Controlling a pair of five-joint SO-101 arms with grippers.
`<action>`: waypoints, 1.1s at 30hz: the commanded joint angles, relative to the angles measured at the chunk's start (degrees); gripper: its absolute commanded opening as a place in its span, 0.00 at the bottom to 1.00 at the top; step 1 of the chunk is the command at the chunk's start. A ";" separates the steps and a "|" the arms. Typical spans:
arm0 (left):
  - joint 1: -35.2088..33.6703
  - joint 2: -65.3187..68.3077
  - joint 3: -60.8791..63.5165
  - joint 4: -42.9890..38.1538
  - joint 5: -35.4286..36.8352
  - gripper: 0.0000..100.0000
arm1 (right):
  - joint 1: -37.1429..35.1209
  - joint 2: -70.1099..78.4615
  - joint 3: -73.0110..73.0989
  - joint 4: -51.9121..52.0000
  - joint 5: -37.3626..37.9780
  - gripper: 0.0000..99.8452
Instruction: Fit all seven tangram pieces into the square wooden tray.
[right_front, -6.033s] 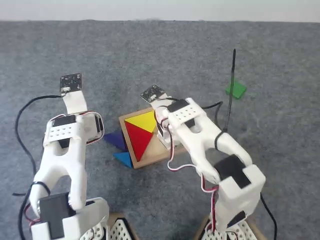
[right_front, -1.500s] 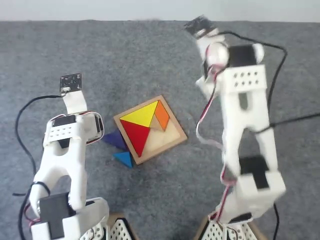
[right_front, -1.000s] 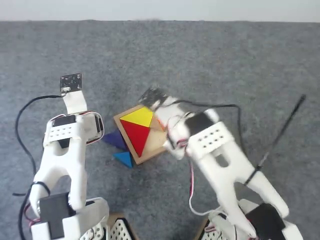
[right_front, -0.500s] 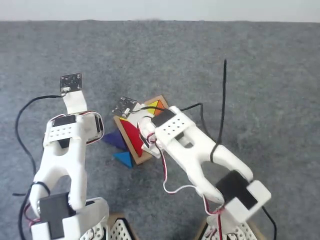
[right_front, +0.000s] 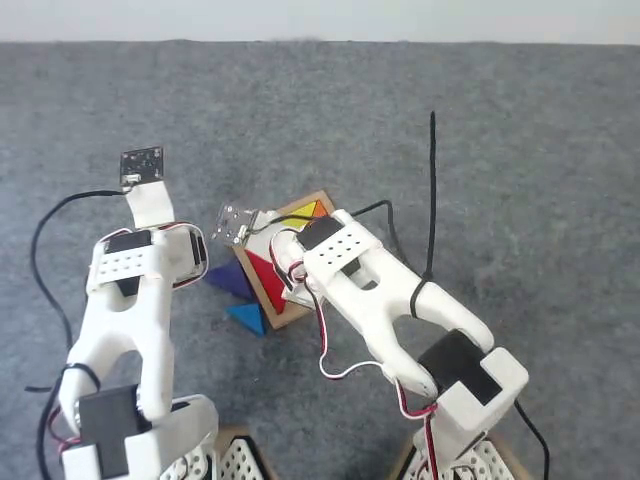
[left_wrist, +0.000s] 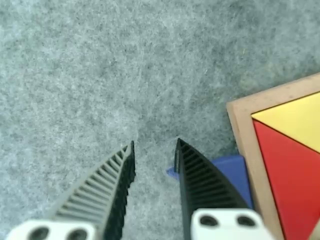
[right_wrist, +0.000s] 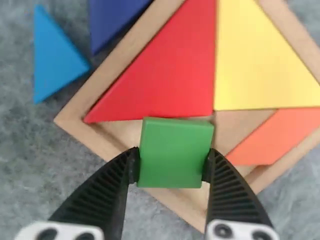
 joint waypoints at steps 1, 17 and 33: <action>-0.26 -0.35 -0.31 -1.14 -0.53 0.12 | -0.04 -0.48 -3.25 -0.84 4.13 0.14; -0.26 -0.35 -0.31 -1.14 -0.53 0.12 | 0.57 -0.31 -2.02 -1.10 11.78 0.14; -0.26 -0.35 -0.22 -1.05 -0.53 0.12 | 0.57 -0.31 -1.67 -0.66 13.71 0.17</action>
